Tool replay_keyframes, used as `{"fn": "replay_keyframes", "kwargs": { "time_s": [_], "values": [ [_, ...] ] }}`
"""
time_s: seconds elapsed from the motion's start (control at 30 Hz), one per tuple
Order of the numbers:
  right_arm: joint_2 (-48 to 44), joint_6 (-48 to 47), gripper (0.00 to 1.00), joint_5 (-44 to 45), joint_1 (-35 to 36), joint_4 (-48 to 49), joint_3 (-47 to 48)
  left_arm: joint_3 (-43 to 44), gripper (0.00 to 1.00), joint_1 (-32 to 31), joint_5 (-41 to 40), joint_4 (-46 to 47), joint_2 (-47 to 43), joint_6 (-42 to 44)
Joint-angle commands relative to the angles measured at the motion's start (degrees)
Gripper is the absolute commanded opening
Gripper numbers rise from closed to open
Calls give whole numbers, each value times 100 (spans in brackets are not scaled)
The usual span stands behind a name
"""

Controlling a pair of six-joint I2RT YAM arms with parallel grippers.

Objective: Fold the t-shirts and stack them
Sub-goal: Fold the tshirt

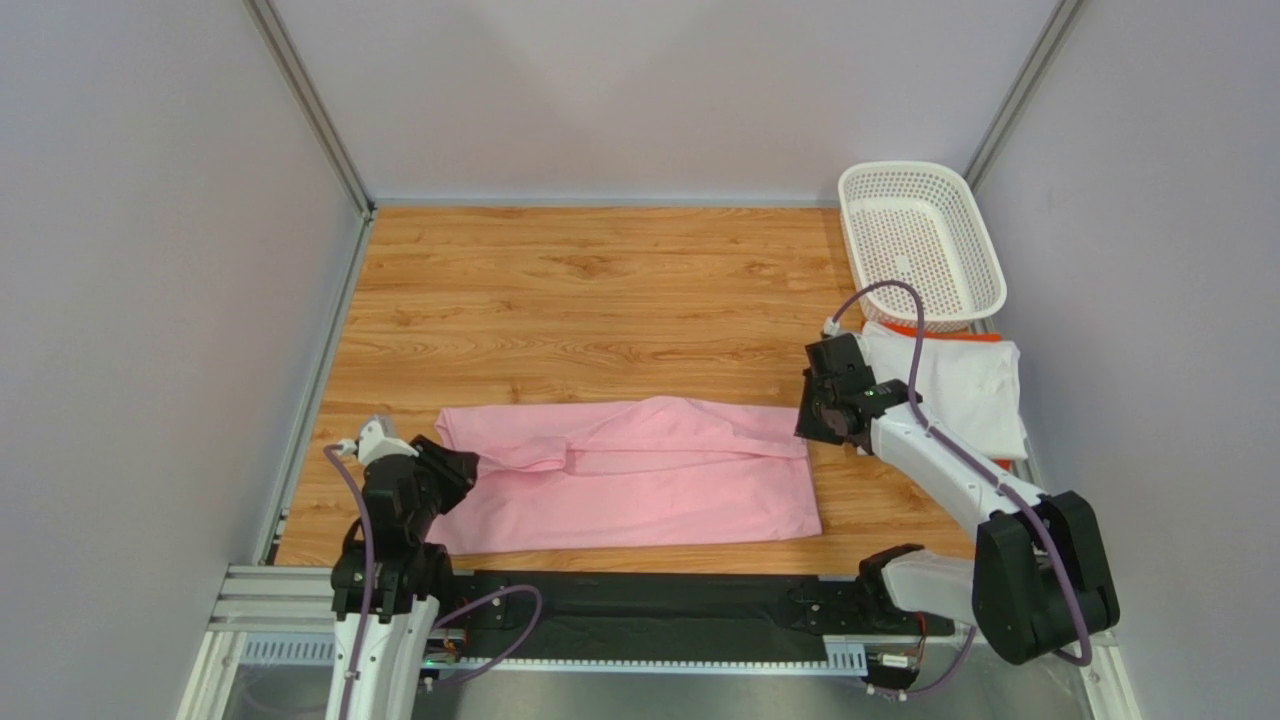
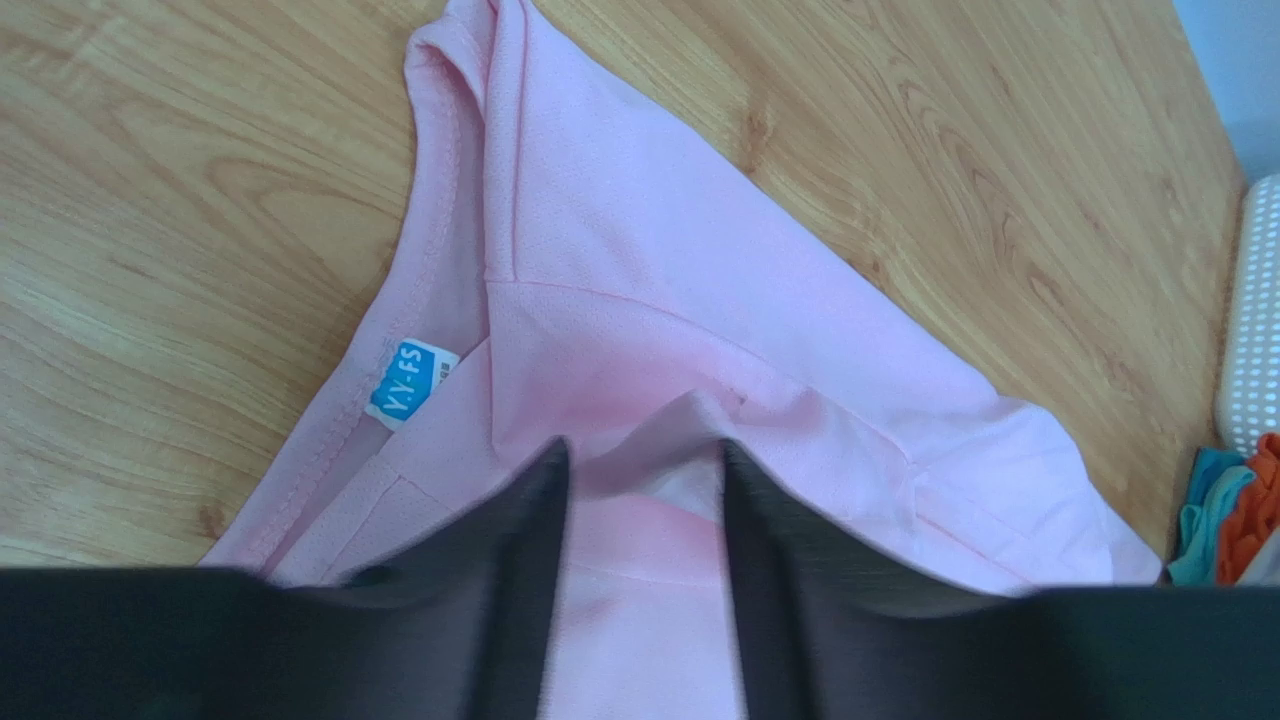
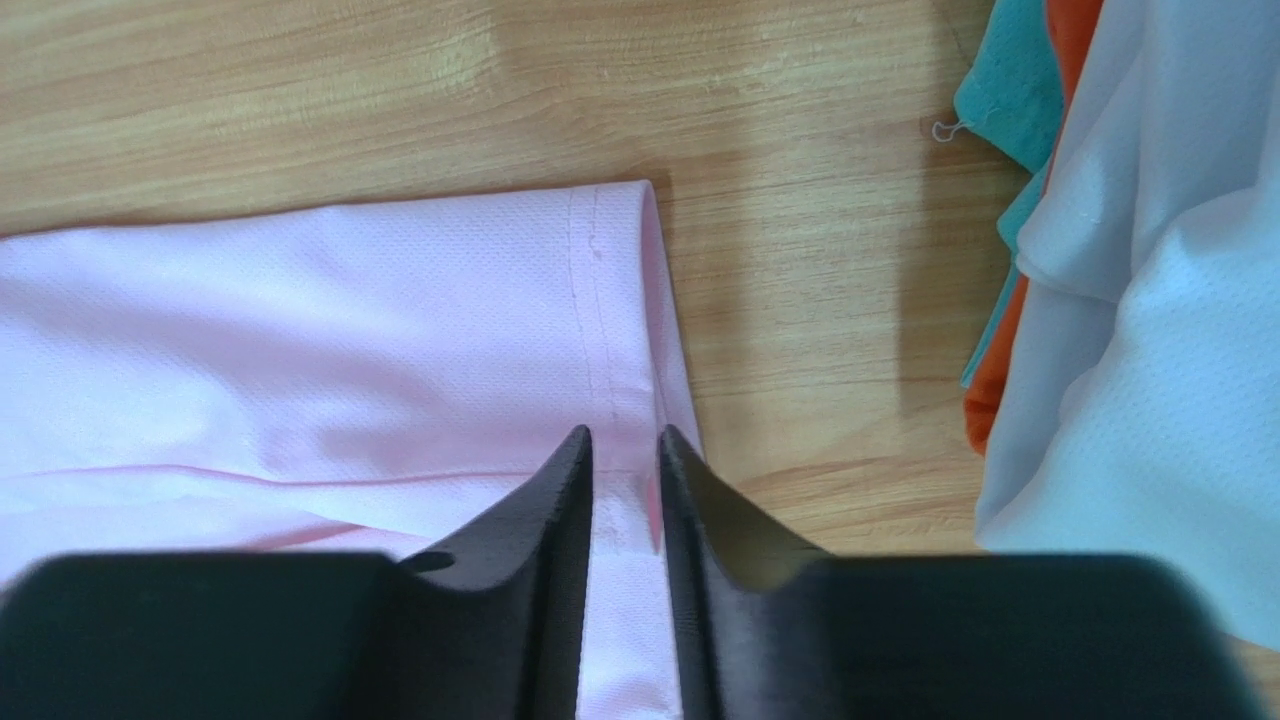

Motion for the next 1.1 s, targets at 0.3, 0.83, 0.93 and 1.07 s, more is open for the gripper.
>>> {"fn": "replay_keyframes", "kwargs": {
  "time_s": [0.3, 0.83, 0.93, 1.07],
  "values": [
    [-1080, -270, 96, -358, 18, -227, 156, 500, 100, -18, -8, -85, -739, -533],
    [-335, -332, 100, -2038, 870, 792, 604, 948, 100, -26, 1854, 1575, 3073, 73],
    [193, -358, 100, -2090, 888, 1142, 631, 660, 100, -35, 1907, 2085, 3514, 91],
    [932, -411, 100, -1889, 888, 1311, 789, 413, 100, -35, 1741, 2577, 3909, 108]
  ]
}}
